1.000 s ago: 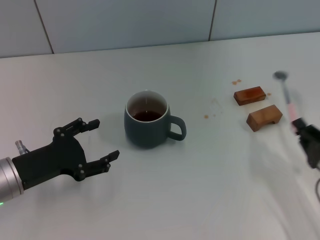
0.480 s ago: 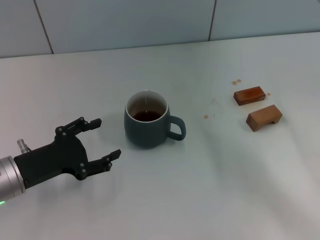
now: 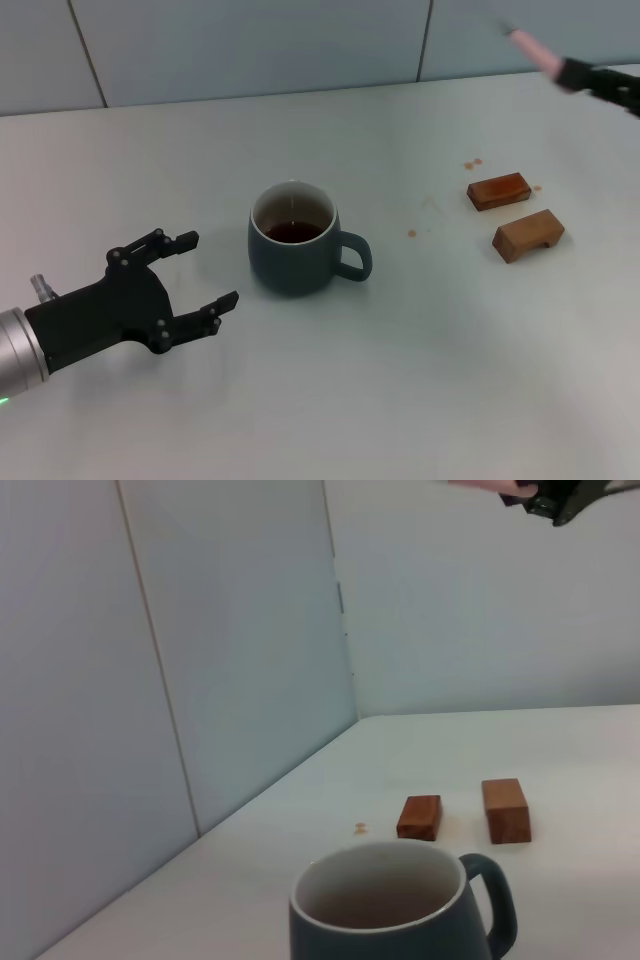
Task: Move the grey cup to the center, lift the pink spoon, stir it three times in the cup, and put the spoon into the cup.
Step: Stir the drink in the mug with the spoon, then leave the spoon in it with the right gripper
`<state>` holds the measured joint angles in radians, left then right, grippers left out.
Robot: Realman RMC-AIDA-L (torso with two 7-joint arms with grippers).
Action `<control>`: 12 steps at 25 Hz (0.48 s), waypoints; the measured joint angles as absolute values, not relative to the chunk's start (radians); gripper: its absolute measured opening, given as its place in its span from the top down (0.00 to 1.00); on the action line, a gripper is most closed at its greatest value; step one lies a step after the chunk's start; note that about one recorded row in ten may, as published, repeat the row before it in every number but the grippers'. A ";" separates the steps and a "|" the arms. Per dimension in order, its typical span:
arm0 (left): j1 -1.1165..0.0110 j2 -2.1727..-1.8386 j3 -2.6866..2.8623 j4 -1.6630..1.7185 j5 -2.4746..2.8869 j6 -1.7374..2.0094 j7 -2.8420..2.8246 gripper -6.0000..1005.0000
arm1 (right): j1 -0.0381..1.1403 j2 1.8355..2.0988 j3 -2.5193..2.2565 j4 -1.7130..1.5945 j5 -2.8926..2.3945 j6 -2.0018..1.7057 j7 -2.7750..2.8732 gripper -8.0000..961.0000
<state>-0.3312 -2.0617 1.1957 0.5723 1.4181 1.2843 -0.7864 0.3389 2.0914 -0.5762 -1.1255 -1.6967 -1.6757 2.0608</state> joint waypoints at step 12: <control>-0.324 -2.062 1.179 0.572 1.418 1.281 -0.782 0.16 | 0.408 2.072 -0.903 -1.734 -2.133 -1.663 2.587 0.88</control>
